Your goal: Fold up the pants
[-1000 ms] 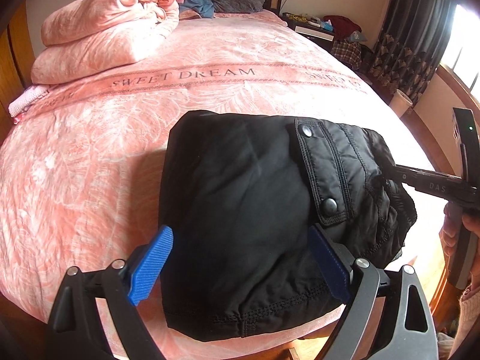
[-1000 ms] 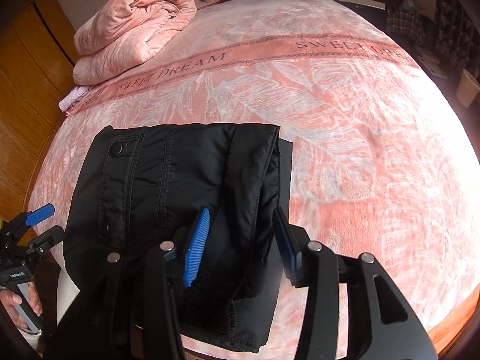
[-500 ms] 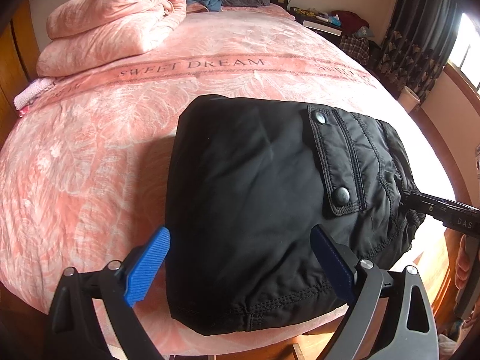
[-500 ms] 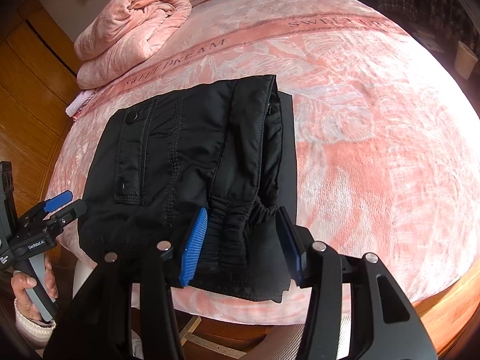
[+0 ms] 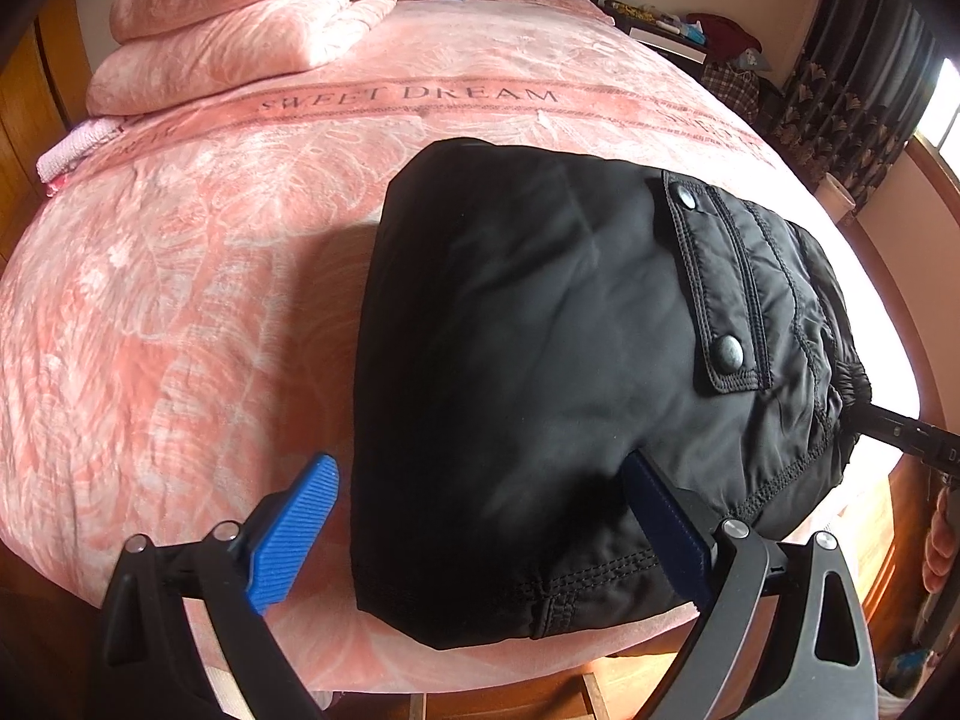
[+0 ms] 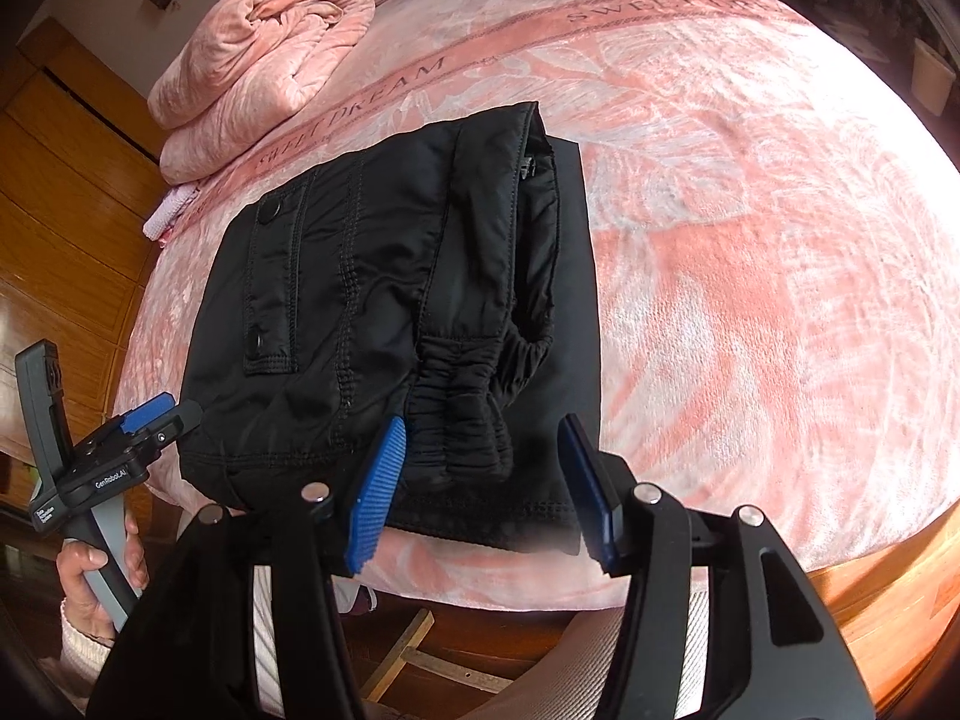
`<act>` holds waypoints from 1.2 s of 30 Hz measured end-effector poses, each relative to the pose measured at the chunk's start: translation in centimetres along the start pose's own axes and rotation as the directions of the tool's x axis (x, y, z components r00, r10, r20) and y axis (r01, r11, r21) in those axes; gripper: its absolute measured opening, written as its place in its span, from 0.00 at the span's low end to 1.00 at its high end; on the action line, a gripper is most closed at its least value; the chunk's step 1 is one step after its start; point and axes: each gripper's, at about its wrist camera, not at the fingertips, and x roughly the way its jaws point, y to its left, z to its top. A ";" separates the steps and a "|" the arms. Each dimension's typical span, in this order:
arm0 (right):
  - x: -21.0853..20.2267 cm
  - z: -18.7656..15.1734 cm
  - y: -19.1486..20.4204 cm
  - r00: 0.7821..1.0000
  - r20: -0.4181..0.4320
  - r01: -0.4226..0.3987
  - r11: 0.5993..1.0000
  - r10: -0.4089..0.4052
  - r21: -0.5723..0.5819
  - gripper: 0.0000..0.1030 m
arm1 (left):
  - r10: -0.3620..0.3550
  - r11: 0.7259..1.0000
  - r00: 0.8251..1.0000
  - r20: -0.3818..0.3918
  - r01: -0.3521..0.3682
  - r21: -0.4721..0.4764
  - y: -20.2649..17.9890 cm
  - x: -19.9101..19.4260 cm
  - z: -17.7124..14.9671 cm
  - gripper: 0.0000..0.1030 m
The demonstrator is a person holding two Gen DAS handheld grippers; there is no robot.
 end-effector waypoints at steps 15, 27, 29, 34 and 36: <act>-4.5 2.3 2.6 0.992 0.123 0.031 0.994 -0.017 -0.107 0.12 | -0.006 1.000 1.000 0.006 0.006 -0.015 0.3 -0.5 0.1 0.94; 1.3 0.2 -1.2 0.993 0.016 0.119 0.993 -0.119 -0.018 0.24 | -0.015 1.000 1.000 -0.018 0.014 -0.002 0.0 0.7 -0.3 0.95; 0.8 0.2 -0.6 0.990 0.022 0.137 0.989 -0.136 -0.048 0.24 | -0.012 1.000 1.000 -0.021 0.012 -0.003 0.2 0.8 -0.4 0.95; -1.3 -0.3 0.6 0.983 0.041 0.181 0.979 -0.177 -0.095 0.27 | -0.005 1.000 1.000 -0.012 0.005 0.001 0.4 0.1 -0.6 0.95; -1.8 -0.9 0.9 0.982 0.045 0.188 0.977 -0.184 -0.103 0.31 | -0.004 1.000 1.000 -0.008 0.004 -0.001 0.4 -0.3 -0.8 0.95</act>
